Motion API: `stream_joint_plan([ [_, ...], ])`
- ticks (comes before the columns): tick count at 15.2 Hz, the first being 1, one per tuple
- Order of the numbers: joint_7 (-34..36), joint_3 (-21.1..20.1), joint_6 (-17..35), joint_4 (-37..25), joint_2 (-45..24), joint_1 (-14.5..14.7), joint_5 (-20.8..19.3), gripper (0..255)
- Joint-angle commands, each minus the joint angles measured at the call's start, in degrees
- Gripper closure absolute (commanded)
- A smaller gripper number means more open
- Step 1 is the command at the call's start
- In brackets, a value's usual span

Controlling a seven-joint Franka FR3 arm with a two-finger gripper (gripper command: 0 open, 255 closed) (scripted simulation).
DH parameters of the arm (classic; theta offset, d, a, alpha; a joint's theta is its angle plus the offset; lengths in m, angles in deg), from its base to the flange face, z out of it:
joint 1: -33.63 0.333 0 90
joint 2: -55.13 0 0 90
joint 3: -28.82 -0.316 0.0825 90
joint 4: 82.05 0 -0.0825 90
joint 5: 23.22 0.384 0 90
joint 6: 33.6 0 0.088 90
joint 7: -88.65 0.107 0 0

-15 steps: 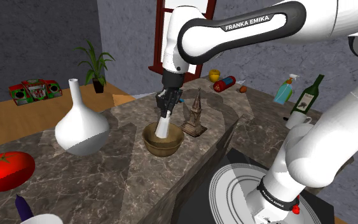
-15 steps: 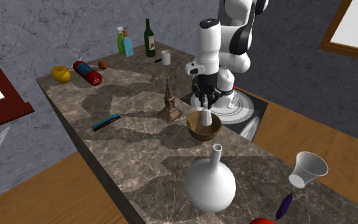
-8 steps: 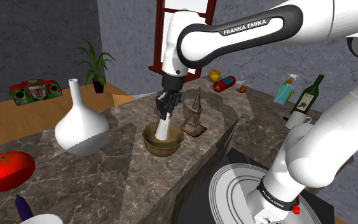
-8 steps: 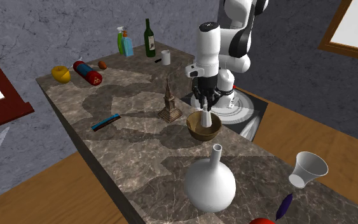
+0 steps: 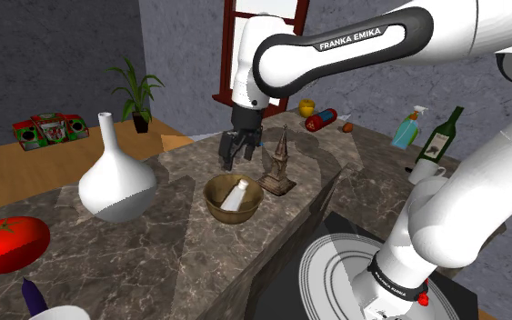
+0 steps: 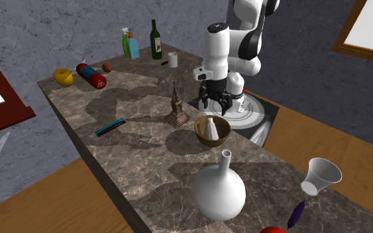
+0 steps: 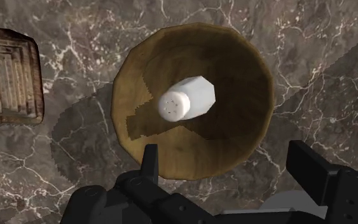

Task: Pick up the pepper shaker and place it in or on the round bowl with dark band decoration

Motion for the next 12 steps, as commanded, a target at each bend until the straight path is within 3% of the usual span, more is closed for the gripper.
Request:
stream_joint_plan([
  [1,0.0,0.2,-2.0,-1.4,0.6,-0.1,-0.1,0],
  [4,0.0,0.8,-7.4,-5.6,1.8,-0.3,-0.3,0],
  [12,0.0,0.8,-7.4,-5.6,1.8,-0.3,-0.3,0],
])
